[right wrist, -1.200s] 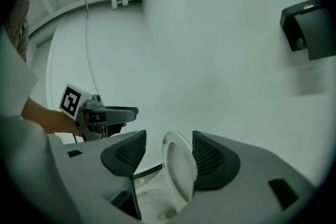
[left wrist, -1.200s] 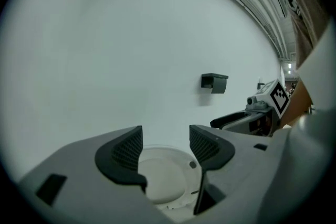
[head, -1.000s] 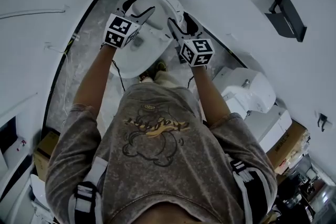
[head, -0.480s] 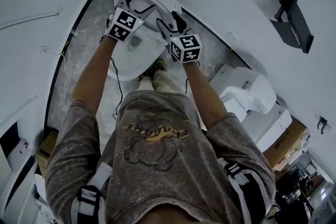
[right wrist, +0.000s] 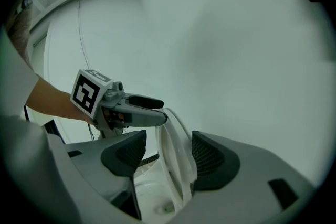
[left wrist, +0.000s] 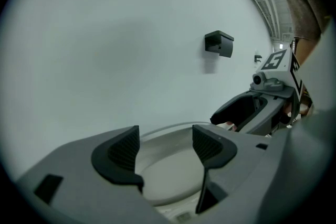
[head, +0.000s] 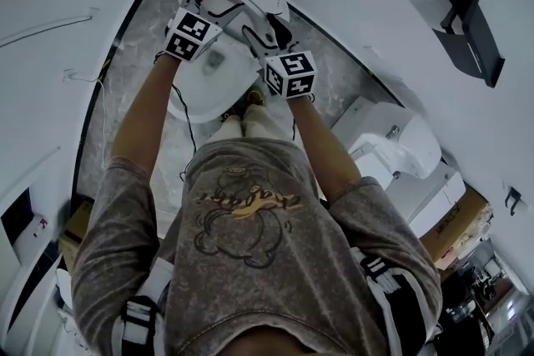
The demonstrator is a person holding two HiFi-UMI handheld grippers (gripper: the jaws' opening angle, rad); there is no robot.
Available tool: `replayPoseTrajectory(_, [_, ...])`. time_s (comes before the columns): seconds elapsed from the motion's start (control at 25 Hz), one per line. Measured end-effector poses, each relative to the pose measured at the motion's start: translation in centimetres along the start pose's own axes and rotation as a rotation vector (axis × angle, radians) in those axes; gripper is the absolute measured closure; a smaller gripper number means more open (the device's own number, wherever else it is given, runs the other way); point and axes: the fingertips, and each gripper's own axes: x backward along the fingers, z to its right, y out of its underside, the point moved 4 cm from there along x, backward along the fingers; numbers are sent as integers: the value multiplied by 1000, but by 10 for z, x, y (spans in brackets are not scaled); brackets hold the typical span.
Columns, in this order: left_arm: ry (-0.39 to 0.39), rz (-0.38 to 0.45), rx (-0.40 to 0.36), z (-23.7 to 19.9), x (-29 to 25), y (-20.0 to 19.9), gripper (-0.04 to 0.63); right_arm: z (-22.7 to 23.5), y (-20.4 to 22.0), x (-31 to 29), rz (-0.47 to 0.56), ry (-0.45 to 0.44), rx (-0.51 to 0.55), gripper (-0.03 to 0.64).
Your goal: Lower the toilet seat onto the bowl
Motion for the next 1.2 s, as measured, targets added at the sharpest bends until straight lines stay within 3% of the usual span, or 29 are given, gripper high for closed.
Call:
replayPoseTrajectory(0.48, [10, 30, 5, 11, 49, 18, 287, -48, 15, 9, 24, 40, 10, 348])
replayPoseTrajectory(0.88, [41, 75, 42, 39, 140, 74, 291, -131, 63, 27, 8, 111, -17, 350])
replayPoseTrajectory(1.2, [20, 41, 75, 68, 192, 128, 291, -184, 108, 37, -70, 51, -51, 359])
